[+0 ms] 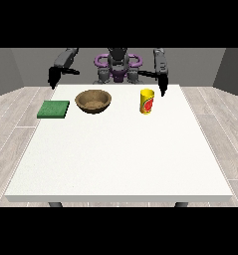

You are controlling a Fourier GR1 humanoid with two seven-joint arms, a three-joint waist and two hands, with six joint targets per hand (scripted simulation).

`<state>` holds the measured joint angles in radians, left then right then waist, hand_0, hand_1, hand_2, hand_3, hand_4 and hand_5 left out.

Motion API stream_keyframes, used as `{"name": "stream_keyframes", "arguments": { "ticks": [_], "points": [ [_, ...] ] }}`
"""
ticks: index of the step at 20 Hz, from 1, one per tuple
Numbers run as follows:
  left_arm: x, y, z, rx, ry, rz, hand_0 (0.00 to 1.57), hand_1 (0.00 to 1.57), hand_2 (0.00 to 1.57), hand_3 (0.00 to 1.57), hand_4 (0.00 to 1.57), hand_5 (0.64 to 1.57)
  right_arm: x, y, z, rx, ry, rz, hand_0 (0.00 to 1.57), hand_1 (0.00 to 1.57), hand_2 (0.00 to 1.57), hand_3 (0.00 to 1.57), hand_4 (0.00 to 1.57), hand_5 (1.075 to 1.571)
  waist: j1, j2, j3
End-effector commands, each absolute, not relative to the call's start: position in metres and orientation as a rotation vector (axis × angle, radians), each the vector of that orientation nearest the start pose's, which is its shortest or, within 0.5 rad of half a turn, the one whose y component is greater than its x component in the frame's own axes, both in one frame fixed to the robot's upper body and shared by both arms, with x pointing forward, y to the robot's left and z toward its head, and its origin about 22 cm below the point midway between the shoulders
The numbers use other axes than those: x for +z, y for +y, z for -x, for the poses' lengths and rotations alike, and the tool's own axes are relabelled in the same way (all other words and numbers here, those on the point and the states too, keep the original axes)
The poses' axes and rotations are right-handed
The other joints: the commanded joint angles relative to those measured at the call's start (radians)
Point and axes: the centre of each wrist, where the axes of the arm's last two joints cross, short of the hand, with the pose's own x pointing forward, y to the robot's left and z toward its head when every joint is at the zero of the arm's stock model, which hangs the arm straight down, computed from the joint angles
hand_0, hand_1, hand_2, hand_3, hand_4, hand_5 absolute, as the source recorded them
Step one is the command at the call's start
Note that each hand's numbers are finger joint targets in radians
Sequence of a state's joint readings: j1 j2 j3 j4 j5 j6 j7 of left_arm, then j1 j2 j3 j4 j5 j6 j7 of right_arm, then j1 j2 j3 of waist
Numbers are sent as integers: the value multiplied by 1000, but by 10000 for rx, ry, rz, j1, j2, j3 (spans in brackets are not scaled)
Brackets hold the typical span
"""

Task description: Pick the cup and pour the ball into the bowl, then pick the bowl and place it on the pad

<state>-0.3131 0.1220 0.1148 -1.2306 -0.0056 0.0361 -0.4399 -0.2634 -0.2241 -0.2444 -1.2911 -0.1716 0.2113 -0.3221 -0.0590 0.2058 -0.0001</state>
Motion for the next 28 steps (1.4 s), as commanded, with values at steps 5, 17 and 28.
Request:
{"name": "stream_keyframes", "arguments": {
  "ticks": [5, 17, 28],
  "points": [
    [-42, 251, -327, -217, -19725, -1546, 0, 0, 0, 0, 0, 1271, 36, -333, -314, 251, -19277, -559, 0, 0, 0, 0, 0, 1559, -320, 384, -3],
    [-34, 284, -347, -2284, -20100, -5862, 1294, 1294, 1571, 1571, 805, 1513, 40, -334, -325, 443, -19827, -963, 0, 0, 0, 0, 0, 1563, -877, 1035, 7],
    [-23, 241, -369, -2924, -19526, -7290, 1356, 1356, 1571, 1571, 950, 1525, 49, -412, -316, 154, -19437, -219, 0, 0, 0, 0, 0, 1555, -858, 383, 13]
  ]
}}
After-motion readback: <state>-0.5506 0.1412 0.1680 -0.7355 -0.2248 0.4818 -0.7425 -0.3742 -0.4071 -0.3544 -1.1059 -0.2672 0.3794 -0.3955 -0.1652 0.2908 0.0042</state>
